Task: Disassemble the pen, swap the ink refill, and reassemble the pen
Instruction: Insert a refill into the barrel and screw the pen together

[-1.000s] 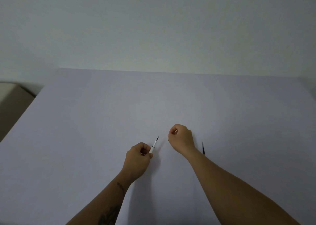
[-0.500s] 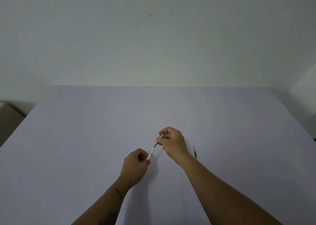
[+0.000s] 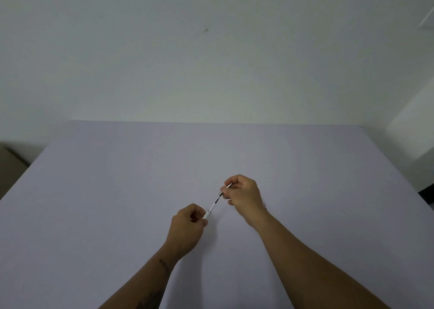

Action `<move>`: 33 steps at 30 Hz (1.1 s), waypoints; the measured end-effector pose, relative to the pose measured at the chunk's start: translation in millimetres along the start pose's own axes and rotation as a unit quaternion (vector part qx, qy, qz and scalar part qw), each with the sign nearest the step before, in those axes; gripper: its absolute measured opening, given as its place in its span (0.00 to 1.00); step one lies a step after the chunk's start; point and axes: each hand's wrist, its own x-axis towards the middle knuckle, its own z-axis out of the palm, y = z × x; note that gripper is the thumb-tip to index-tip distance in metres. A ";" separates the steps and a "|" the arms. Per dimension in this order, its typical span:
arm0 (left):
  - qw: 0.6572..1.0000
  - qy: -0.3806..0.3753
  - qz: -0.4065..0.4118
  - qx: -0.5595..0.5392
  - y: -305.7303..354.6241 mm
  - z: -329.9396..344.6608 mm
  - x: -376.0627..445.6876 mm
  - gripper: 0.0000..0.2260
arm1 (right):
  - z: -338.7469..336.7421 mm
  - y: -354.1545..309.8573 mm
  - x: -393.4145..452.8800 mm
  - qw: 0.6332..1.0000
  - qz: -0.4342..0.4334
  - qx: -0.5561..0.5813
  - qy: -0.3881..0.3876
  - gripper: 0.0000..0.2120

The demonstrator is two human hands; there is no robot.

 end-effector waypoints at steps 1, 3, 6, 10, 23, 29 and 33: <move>1.000 -0.001 0.001 0.000 0.2 0.0 0.4 0.07 | 1.0 0.8 -0.6 1.000 0.002 -0.003 -0.005 0.05; 1.000 -0.001 0.002 0.000 0.4 -0.2 1.5 0.06 | 3.3 2.6 -1.5 1.000 0.004 -0.009 -0.011 0.06; 1.000 -0.002 0.004 -0.001 -0.7 -1.0 3.1 0.06 | 4.1 3.5 -1.2 1.000 0.001 -0.001 0.007 0.06; 1.000 0.000 0.004 -0.006 -2.6 -1.7 6.3 0.07 | -0.1 -0.4 2.2 0.999 0.003 0.033 0.026 0.07; 1.000 0.003 0.020 -0.024 3.1 3.6 15.3 0.08 | 6.3 8.0 2.6 0.997 0.025 -0.052 -0.059 0.05; 0.999 0.006 0.021 -0.024 6.5 3.9 18.1 0.10 | 4.7 8.7 3.4 0.992 0.014 -0.098 -0.072 0.04; 1.000 0.007 0.017 -0.016 3.8 2.8 18.7 0.10 | 3.4 10.7 4.4 0.988 0.017 -0.120 -0.092 0.02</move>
